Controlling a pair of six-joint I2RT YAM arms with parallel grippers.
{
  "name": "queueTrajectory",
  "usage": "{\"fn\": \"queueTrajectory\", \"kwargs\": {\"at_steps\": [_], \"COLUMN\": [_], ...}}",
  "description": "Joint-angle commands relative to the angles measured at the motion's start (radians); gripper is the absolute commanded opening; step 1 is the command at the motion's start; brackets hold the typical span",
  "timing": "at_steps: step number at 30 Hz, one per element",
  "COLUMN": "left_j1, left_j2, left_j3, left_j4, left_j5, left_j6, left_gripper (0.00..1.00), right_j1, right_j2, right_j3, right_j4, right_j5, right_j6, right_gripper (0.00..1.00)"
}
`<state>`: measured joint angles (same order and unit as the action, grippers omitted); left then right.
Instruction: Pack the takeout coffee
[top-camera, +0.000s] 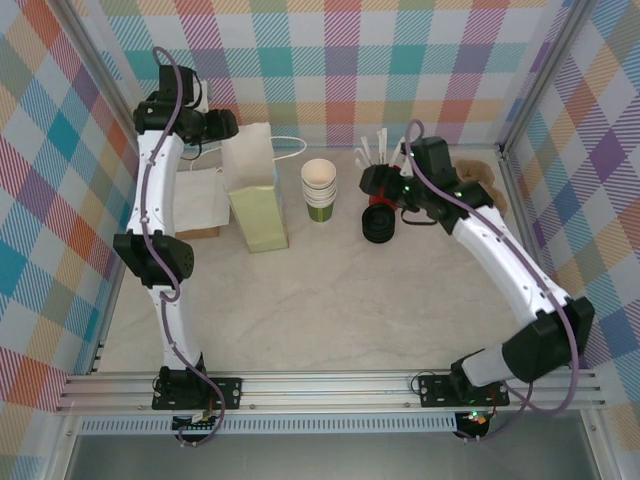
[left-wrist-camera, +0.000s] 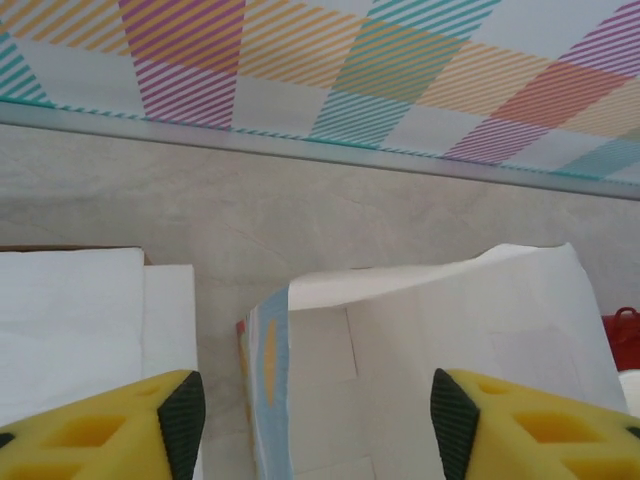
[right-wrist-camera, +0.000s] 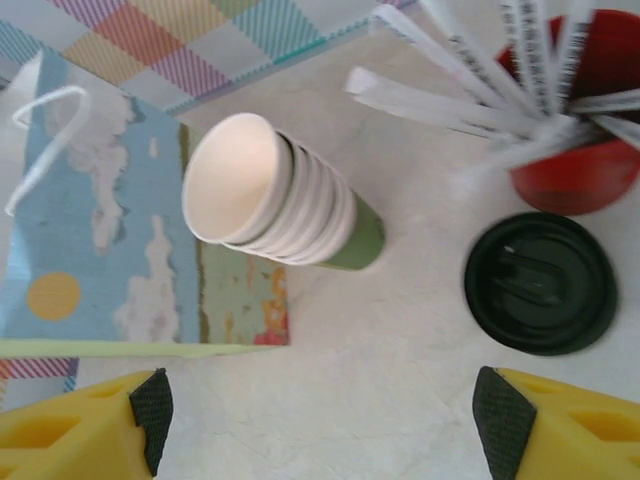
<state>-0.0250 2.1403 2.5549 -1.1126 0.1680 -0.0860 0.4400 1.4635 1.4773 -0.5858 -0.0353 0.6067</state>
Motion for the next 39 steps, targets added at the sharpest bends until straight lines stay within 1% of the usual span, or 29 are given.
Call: {"fn": "queueTrajectory", "kwargs": {"at_steps": [1, 4, 6, 9, 14, 18, 23, 27, 33, 39], "left_j1": [0.013, 0.011, 0.010, 0.000, -0.049, -0.095, -0.152, -0.208, -0.278, -0.303], "left_j2": [-0.156, -0.346, -0.492, -0.678, -0.921, -1.055, -1.130, -1.133, -1.090, -1.060], "left_j3": [-0.061, -0.308, -0.504, -0.720, -1.012, -1.226, -1.409, -1.498, -1.528, -1.514], "left_j4": [-0.027, 0.082, 0.169, 0.250, 0.328, 0.397, 0.461, 0.510, 0.532, 0.536], "left_j5": [0.037, 0.066, 0.078, 0.110, 0.144, 0.180, 0.204, 0.208, 0.168, 0.138], "left_j6": [0.011, -0.003, -0.024, -0.055, -0.116, -0.187, -0.278, -0.338, -0.353, -0.348], "left_gripper": [0.68, 0.72, 0.75, 0.77, 0.80, 0.81, 0.82, 0.82, 0.82, 0.83], "right_j1": [0.028, 0.038, 0.039, 0.039, 0.040, 0.040, 0.040, 0.042, 0.043, 0.045], "right_j2": [0.111, 0.226, 0.296, 0.401, 0.555, 0.648, 0.720, 0.752, 0.779, 0.788], "right_j3": [0.124, 0.237, 0.307, 0.424, 0.609, 0.718, 0.792, 0.824, 0.856, 0.866], "right_j4": [-0.016, -0.042, -0.057, -0.101, -0.195, -0.250, -0.285, -0.299, -0.322, -0.330], "right_j5": [-0.009, -0.026, -0.045, -0.047, -0.049, -0.047, -0.047, -0.056, -0.064, -0.070], "right_j6": [0.004, -0.003, -0.007, -0.023, -0.043, -0.052, -0.064, -0.064, -0.070, -0.075], "right_gripper": [0.75, 0.71, 0.67, 0.63, 0.59, 0.58, 0.52, 0.45, 0.32, 0.21]}}
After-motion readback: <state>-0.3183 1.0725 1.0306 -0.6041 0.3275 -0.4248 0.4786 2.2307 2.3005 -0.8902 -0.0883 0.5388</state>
